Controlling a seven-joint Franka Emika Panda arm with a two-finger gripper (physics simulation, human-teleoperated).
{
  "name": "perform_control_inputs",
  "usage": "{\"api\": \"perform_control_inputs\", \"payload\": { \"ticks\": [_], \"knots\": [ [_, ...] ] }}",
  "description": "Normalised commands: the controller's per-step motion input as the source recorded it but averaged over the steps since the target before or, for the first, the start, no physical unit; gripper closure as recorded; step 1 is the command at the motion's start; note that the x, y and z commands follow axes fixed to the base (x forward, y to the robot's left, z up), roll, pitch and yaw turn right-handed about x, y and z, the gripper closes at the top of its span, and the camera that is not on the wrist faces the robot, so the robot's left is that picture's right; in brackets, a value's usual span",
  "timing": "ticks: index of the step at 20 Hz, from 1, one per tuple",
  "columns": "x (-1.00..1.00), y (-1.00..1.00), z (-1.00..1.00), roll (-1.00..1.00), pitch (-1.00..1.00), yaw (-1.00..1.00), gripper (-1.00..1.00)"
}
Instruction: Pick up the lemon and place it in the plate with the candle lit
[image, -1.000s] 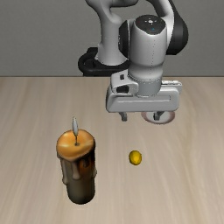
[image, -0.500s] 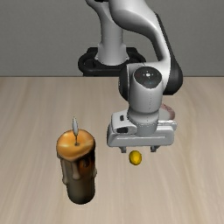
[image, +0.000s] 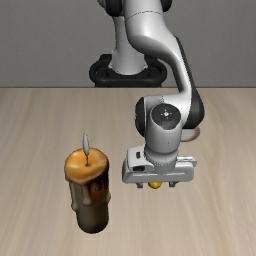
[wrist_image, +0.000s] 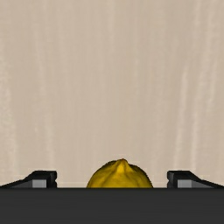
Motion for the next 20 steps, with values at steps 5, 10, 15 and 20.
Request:
{"api": "perform_control_inputs", "payload": {
  "ticks": [5, 10, 15, 20],
  "knots": [
    [-0.20, 0.00, -0.20, 0.00, 0.00, 0.00, 1.00],
    [0.00, 0.00, 0.00, 0.00, 0.00, 0.00, 1.00],
    [0.00, 0.00, 0.80, 0.00, 0.00, 0.00, 1.00],
    [-0.60, 0.00, 0.40, 0.00, 0.00, 0.00, 1.00]
  ]
}}
